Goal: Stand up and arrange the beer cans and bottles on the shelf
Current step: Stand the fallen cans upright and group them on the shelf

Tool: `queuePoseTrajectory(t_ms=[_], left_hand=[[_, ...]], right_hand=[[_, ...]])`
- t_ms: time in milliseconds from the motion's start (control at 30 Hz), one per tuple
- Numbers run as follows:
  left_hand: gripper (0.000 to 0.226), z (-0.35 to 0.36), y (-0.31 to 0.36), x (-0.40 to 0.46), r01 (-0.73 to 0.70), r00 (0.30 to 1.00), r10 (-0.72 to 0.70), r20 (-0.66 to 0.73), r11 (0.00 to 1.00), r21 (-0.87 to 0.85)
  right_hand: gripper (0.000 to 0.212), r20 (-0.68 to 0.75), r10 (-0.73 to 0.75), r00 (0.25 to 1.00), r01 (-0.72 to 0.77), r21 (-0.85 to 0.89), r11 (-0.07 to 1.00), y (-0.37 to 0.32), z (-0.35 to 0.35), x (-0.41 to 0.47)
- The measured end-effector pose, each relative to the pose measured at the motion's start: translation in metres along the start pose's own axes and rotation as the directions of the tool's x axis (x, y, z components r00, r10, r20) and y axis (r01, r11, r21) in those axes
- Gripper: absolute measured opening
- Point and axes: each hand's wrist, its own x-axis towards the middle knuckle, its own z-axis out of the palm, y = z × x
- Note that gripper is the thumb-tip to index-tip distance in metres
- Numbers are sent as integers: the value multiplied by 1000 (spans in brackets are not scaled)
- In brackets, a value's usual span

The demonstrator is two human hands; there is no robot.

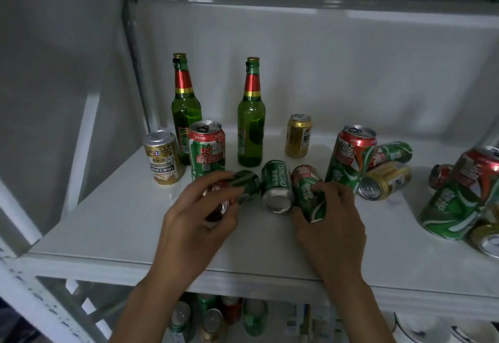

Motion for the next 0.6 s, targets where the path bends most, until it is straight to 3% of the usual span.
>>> queuePoseTrajectory(t_ms=[133,300,433,500,600], left_hand=[[26,-21,1,32,8,1000,-8,1,995,97],[27,-24,9,78,-9,992,-14,124,983,184],[41,0,17,95,64,973,-116,200,966,251],[44,15,18,94,114,972,-152,182,972,205],[53,32,20,87,291,956,-290,47,957,-10]], right_hand=[[47,-22,22,1000,-22,28,999,3,-1,-1],[46,-9,52,999,-50,134,990,1,-4,-2],[48,-8,65,998,-63,149,987,0,-5,-3],[49,-3,75,997,-74,154,985,0,-4,-4],[50,-2,86,996,-85,162,983,1,-5,-5]])
